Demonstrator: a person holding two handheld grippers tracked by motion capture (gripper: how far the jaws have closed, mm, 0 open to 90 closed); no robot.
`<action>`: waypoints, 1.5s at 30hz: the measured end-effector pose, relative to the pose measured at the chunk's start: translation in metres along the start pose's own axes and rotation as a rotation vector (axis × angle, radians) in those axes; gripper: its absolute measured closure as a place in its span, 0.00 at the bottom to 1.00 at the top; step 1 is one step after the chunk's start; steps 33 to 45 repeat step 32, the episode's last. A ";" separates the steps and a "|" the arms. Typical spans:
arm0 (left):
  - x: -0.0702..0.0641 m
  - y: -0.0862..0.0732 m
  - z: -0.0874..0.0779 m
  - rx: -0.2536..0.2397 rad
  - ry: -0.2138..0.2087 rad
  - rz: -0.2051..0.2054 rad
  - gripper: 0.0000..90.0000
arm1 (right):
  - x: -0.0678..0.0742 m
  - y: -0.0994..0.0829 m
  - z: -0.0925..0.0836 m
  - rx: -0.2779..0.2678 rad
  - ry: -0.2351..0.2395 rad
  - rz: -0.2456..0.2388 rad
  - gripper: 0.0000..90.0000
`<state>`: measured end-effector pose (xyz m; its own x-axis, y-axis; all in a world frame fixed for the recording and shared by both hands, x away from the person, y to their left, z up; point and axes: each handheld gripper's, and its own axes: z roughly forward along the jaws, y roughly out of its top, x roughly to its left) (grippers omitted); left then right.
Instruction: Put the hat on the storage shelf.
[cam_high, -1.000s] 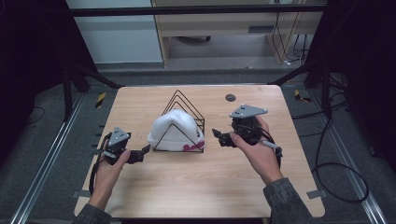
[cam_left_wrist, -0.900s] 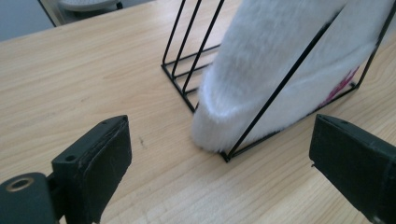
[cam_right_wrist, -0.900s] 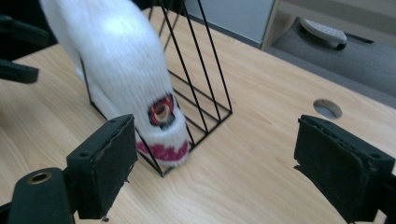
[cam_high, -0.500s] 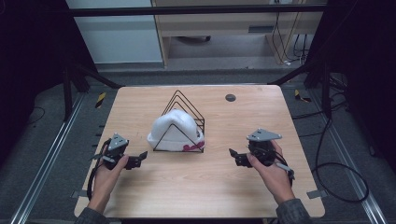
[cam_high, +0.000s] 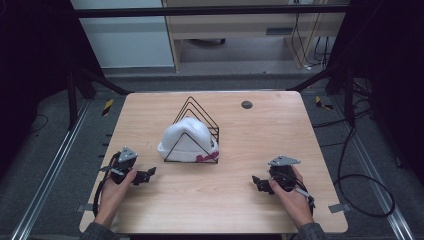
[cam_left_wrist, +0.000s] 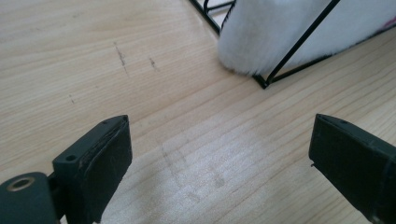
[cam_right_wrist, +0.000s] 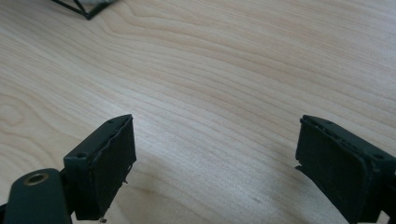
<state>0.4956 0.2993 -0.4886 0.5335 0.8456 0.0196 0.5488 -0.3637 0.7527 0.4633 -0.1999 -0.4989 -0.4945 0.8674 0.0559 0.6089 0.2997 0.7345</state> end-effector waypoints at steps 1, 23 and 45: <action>0.000 -0.001 0.003 0.022 -0.003 0.004 0.06 | 0.000 -0.001 0.003 0.001 -0.005 0.006 0.14; -0.001 -0.009 0.020 0.063 -0.013 0.012 0.00 | 0.007 0.005 0.025 -0.005 -0.099 0.008 0.09; -0.001 -0.009 0.020 0.062 -0.008 0.011 0.00 | 0.015 0.002 0.023 -0.006 -0.116 0.027 0.09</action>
